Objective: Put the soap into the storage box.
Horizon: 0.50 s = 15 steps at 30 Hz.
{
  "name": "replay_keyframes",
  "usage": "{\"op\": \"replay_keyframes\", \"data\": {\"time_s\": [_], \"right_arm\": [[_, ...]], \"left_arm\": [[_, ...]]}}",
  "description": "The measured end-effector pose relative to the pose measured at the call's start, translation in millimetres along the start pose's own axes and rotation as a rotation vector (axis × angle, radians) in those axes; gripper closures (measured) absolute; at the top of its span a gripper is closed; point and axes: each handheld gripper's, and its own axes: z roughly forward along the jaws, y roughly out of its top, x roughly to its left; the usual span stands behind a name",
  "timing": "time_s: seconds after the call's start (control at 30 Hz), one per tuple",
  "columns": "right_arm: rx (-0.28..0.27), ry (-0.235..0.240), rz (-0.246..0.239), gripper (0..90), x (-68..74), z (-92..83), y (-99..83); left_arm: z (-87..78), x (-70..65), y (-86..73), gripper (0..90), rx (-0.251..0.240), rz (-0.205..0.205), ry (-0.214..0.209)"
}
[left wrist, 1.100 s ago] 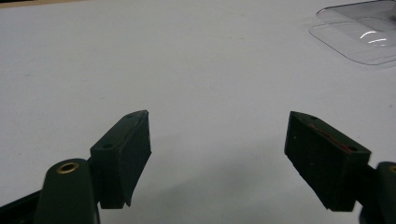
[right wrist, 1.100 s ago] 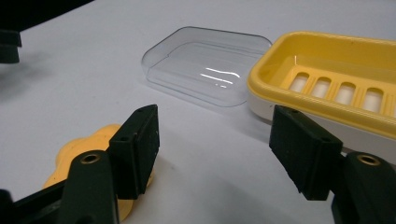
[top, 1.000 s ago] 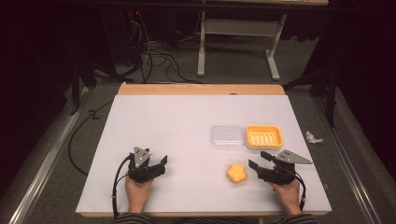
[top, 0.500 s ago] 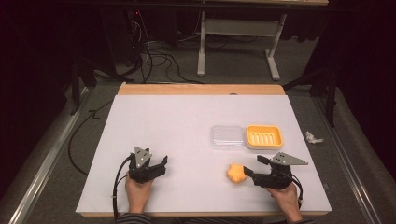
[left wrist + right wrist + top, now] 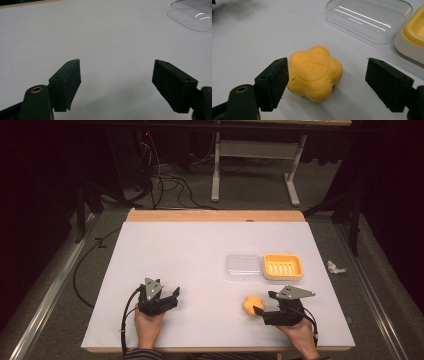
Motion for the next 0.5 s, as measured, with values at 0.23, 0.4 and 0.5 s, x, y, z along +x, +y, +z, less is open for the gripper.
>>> {"op": "replay_keyframes", "data": {"time_s": [0.23, 0.4, 0.5], "right_arm": [[0.057, -0.002, -0.029, 16.5, 6.7, 6.9, 6.7], [0.087, -0.012, -0.050, 15.7, 11.2, 13.6, 9.6], [0.115, -0.027, -0.059, 15.2, 15.1, 17.8, 10.4]], "left_arm": [[-0.9, 0.3, 0.6, 23.6, -0.006, -0.007, -0.005], [-1.3, 0.2, 0.7, 23.5, -0.009, -0.009, -0.008], [-0.9, 0.6, 0.9, 23.5, -0.007, -0.012, -0.006]]}}
